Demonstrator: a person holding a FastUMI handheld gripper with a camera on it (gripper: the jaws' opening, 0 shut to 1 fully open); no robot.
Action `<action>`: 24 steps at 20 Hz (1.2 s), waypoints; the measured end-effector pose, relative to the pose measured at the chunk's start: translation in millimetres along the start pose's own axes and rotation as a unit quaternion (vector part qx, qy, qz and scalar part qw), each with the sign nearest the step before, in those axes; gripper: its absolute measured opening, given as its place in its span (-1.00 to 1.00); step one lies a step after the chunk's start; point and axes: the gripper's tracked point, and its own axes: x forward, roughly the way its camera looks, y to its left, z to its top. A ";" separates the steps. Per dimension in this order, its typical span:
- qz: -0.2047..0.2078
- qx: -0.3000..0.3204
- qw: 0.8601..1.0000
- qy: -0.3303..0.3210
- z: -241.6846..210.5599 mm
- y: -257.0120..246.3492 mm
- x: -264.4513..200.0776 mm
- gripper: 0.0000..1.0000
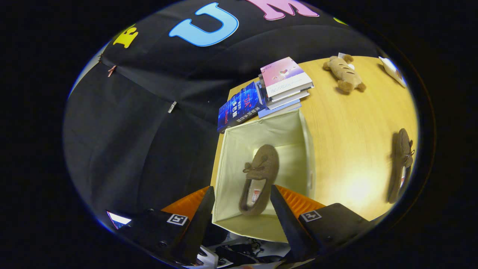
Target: Open the storage box then place both shoes into the box .Put the left shoe in first, then the right shoe, with the right side of both shoes facing outward in a uniform manner.
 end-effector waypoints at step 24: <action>-0.261 0.031 0.964 0.031 -6.4 -411.6 -144.7 0.65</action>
